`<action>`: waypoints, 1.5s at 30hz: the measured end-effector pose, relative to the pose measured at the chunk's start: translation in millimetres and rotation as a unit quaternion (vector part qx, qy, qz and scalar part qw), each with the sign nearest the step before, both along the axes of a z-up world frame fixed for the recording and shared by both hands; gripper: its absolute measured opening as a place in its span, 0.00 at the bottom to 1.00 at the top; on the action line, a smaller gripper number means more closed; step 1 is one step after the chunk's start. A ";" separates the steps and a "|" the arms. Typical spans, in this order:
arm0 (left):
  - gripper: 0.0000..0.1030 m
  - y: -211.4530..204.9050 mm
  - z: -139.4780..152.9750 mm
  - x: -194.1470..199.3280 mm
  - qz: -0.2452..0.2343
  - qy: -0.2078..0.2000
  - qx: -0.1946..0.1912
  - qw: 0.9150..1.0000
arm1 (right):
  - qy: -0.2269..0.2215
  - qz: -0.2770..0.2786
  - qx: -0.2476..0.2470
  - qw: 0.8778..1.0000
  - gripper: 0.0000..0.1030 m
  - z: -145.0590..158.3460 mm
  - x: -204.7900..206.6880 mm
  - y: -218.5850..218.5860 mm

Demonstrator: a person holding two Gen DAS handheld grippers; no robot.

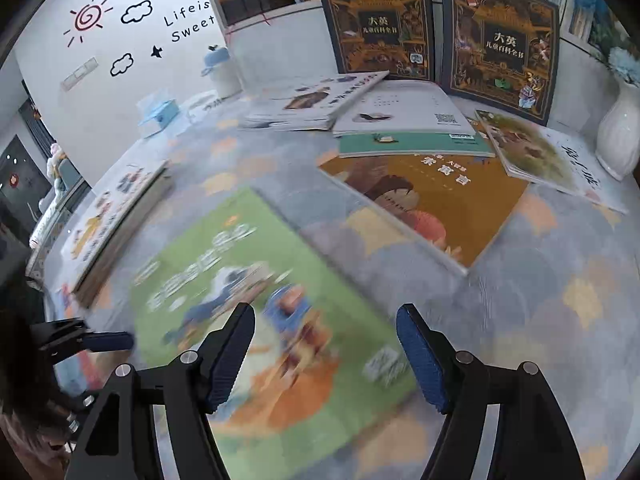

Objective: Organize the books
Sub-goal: 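Close both tools on the edge of the green book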

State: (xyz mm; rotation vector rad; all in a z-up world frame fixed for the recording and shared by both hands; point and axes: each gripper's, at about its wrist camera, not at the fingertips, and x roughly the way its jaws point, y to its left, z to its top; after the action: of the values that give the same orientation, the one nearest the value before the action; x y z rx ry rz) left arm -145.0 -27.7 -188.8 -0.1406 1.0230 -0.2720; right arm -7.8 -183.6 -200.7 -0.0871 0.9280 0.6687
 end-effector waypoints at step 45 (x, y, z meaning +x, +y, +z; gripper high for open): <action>0.23 64.0 -4.1 51.7 0.015 0.000 -0.088 0.996 | 0.167 -0.029 0.189 0.967 0.22 -31.0 -41.9 -25.6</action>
State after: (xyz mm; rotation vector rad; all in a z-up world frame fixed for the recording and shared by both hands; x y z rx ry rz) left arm -93.3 36.3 -193.0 -0.3159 0.9946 -0.3342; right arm -49.7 -209.2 -231.8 0.4027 1.1034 0.8097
